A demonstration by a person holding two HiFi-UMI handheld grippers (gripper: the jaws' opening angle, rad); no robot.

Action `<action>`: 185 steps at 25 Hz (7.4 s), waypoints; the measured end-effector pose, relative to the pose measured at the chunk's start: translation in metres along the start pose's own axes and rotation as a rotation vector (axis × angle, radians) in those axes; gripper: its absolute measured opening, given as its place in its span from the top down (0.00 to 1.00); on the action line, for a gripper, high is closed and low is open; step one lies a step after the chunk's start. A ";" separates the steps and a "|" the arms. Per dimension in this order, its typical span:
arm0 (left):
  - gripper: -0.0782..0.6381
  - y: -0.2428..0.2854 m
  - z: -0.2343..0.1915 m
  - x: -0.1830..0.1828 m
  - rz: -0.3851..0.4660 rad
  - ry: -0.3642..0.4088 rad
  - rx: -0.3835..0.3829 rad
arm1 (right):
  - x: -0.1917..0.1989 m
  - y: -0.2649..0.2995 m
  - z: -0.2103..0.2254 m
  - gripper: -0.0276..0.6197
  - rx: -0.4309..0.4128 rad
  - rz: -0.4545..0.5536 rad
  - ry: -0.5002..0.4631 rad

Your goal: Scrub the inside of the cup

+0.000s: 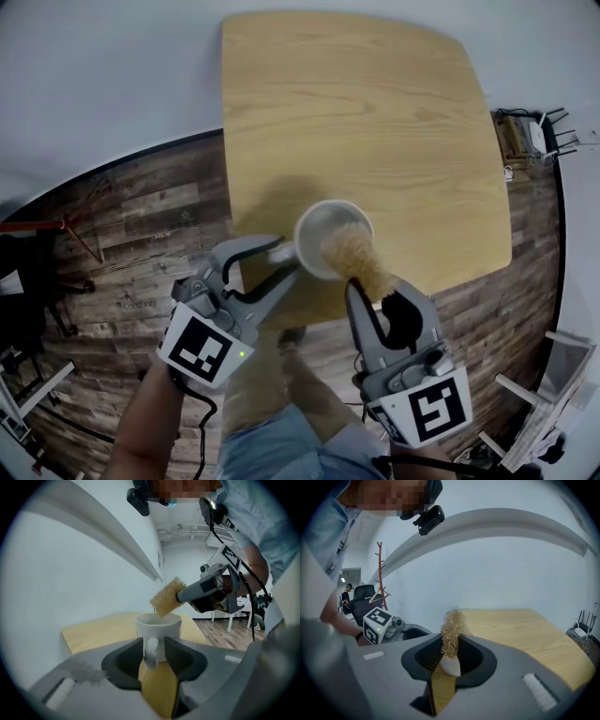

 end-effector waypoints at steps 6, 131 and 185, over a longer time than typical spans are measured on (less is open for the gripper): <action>0.72 0.005 -0.002 0.012 -0.027 -0.014 0.013 | -0.001 0.008 0.005 0.83 0.005 0.003 0.006; 0.78 0.069 0.000 -0.080 -0.450 0.744 0.436 | -0.006 0.016 0.065 0.85 -0.185 -0.418 0.214; 0.78 0.068 0.004 -0.087 -0.454 0.756 0.417 | -0.013 0.007 0.087 0.85 -0.087 -0.356 0.134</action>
Point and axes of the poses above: the fingertips, and each gripper's own axes: y forward along the fingers, z to its right, x out of its underside, the point moved 8 cm from there along -y, backward along the fingers, and after that the axes turned 13 degrees about y, right-handed, at the moved point
